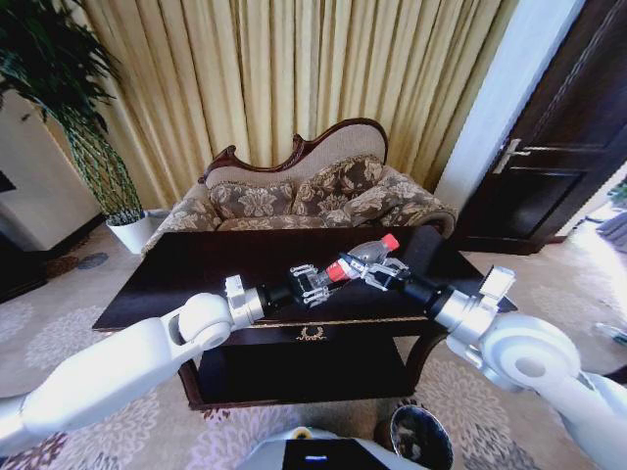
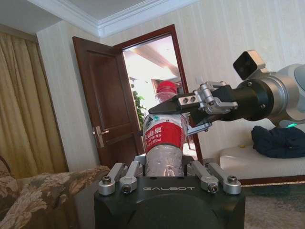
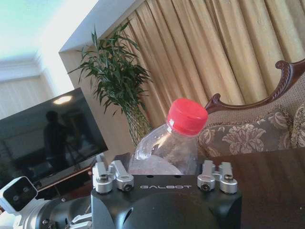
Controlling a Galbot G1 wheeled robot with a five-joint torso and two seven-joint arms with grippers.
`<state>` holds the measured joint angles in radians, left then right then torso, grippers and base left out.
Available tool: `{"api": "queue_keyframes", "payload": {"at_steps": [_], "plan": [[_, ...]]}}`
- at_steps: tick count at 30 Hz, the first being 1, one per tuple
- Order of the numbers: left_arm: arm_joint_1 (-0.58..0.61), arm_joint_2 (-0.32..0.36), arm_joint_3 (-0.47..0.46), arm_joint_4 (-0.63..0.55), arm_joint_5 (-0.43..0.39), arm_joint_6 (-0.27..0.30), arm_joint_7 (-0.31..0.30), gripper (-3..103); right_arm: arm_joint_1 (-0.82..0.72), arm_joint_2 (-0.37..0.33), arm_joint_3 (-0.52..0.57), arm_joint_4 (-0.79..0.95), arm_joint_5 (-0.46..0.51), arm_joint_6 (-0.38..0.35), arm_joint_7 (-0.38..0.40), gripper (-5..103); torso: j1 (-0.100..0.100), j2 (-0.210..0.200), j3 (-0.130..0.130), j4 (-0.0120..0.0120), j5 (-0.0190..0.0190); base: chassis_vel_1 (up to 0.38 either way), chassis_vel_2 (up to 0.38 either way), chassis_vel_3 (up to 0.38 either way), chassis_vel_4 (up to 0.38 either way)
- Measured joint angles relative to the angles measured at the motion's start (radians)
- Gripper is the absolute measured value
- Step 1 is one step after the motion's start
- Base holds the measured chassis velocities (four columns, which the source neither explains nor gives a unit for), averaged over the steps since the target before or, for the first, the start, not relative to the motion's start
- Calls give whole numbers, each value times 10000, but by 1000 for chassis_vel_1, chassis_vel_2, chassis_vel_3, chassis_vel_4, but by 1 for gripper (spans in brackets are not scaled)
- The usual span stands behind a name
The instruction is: Move to the front of the table and place the trash on the table into the trash bin.
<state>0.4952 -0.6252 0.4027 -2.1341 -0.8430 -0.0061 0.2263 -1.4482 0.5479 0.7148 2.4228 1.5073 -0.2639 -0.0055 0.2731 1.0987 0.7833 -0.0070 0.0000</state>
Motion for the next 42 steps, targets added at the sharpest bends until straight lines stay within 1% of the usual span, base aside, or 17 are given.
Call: {"api": "queue_keyframes", "payload": {"at_steps": [3,8,10,13,15,17,19,20,21,25,28,32,35,37,39,40,42], "plan": [[-120,-114,42,150,3,12,5,35,8,28,-19,-110,-54,-1,-201,53,2,0,0,0,0,0,0,0,0],[-163,-224,84,173,-15,206,-167,34,6,86,-29,-213,-58,33,-325,47,2,0,0,-1,0,0,0,0,0],[-186,-285,120,200,-38,316,-265,44,-16,95,21,-266,-47,35,-408,42,1,1,0,0,0,0,0,0,0],[-226,-336,170,237,-38,371,-345,49,-18,108,76,-305,-28,34,-433,37,2,1,0,-1,-1,0,0,0,0],[-267,-340,182,242,-37,461,-358,60,-14,142,114,-356,-21,31,-439,32,2,1,0,0,0,0,0,0,0],[-292,-303,174,248,-46,583,-322,72,1,183,170,-410,-14,32,-439,30,1,1,0,-1,-1,0,0,0,0],[-293,-277,132,243,-65,664,-221,72,5,207,198,-432,-5,31,-438,30,1,0,1,-1,0,0,0,0,0],[-270,-251,72,222,-106,745,-118,77,12,227,243,-457,12,31,-427,30,2,1,0,-1,1,0,0,0,0],[-270,-251,72,222,-106,745,-118,77,12,227,243,-457,12,31,-427,30,2,1,0,-1,1,0,0,0,0],[80,-119,-212,0,-352,1046,25,97,16,302,436,-581,44,44,-273,30,2,1,0,0,0,0,0,0,0],[254,-50,-363,-142,-456,1127,-30,99,16,328,516,-652,45,76,-168,30,2,1,0,0,0,0,0,0,0],[731,134,-860,-453,-568,1159,-577,100,20,383,686,-913,-82,186,297,30,1,1,0,-2,0,0,0,0,0],[1389,269,-2069,-530,-608,1207,-1133,100,67,427,685,-1098,-358,497,1061,30,1,0,0,0,0,0,0,0,0],[1557,284,-2358,-529,-618,1255,-1217,100,80,444,681,-1120,-425,533,1197,30,1,0,0,0,0,0,0,0,0],[2247,451,-3531,-515,-844,1532,-1514,100,89,503,674,-1342,-1556,566,1522,30,1,1,0,-1,-3,0,0,0,0],[2247,451,-3531,-515,-844,1532,-1514,100,89,503,674,-1342,-1556,566,1522,30,1,1,0,-1,-3,0,0,0,0],[2800,756,-4505,-467,-1107,1787,-1652,100,23,528,710,-1651,-3162,546,1557,30,1,1,0,2,-1,0,0,0,0]]}}
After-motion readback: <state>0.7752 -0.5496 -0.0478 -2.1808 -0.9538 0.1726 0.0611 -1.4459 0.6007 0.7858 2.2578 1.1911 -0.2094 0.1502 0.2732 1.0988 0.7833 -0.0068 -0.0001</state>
